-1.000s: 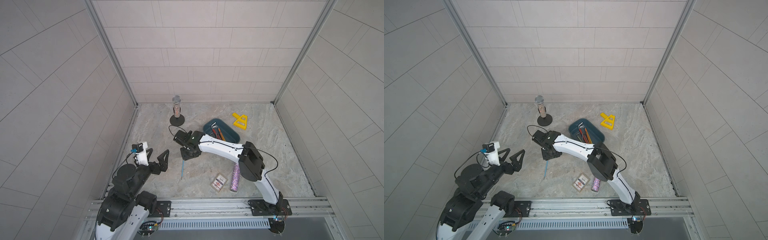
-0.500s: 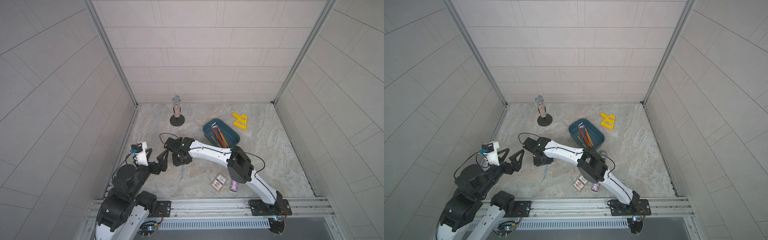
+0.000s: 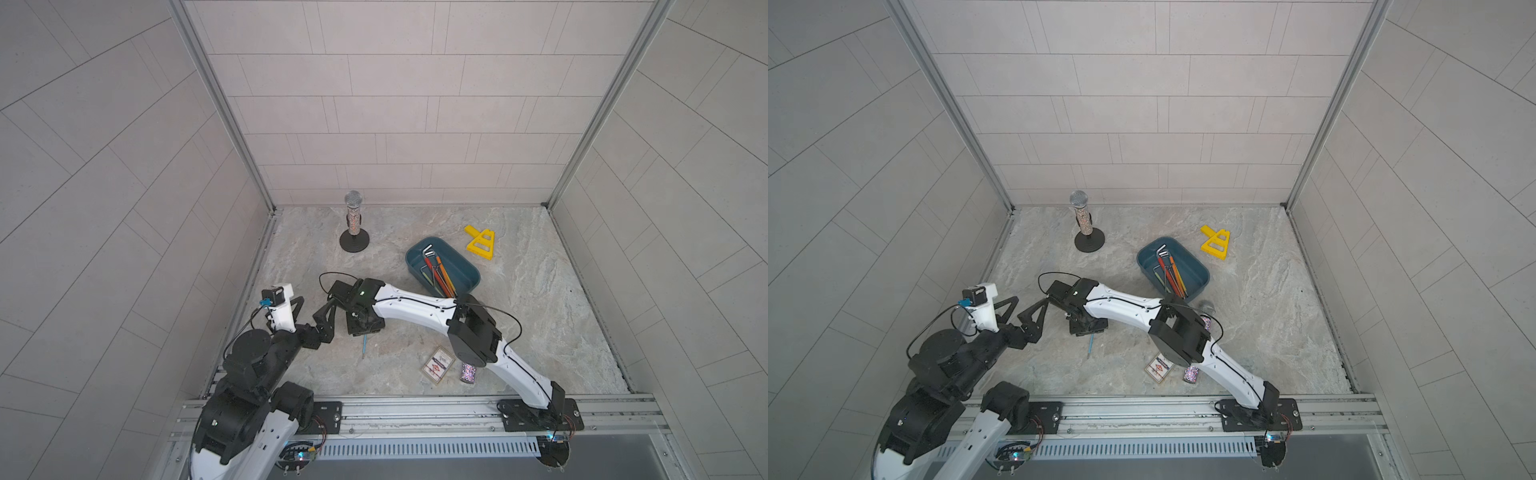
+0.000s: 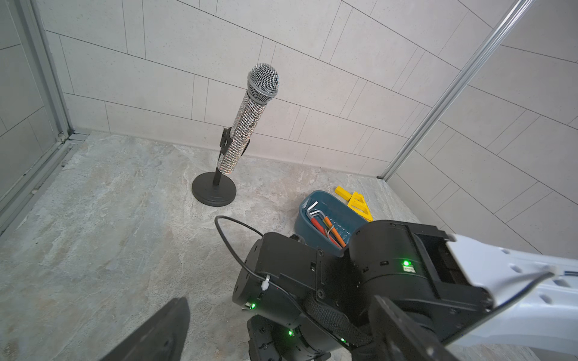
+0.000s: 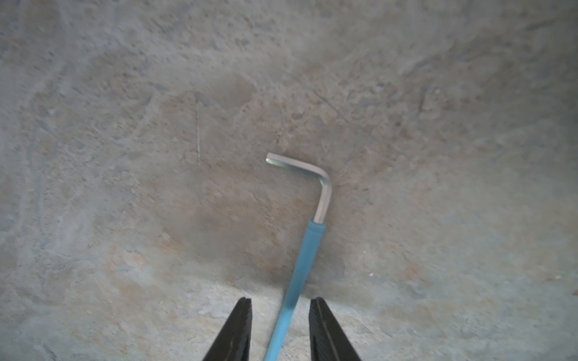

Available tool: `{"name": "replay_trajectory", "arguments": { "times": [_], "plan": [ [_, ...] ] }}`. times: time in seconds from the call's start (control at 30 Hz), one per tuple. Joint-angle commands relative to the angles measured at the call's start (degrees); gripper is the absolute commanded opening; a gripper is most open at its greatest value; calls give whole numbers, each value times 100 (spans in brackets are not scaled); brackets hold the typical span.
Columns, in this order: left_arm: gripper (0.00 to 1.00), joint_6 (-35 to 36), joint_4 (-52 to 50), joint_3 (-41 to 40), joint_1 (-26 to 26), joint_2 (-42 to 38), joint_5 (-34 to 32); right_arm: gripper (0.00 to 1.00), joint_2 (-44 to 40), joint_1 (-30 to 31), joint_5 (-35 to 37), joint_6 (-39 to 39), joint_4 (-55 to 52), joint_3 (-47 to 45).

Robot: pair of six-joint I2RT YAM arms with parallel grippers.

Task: Put the hex key on the desktop into the storage box
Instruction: Pick up the Allen key from the center of the board.

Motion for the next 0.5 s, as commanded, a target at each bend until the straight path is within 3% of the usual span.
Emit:
{"name": "replay_trajectory", "arguments": {
  "times": [0.0, 0.17, 0.47],
  "plan": [
    [97, -20, 34, -4, 32, -47, -4, 33, 211, 10, 146, 128, -269, 40],
    [97, -14, 45, -13, 35, -48, 8, 30, 249, -7, 194, 183, -270, 29],
    [97, -14, 67, -29, 65, -49, 32, 15, 275, -52, 234, 345, -322, 24]
  ]
}}
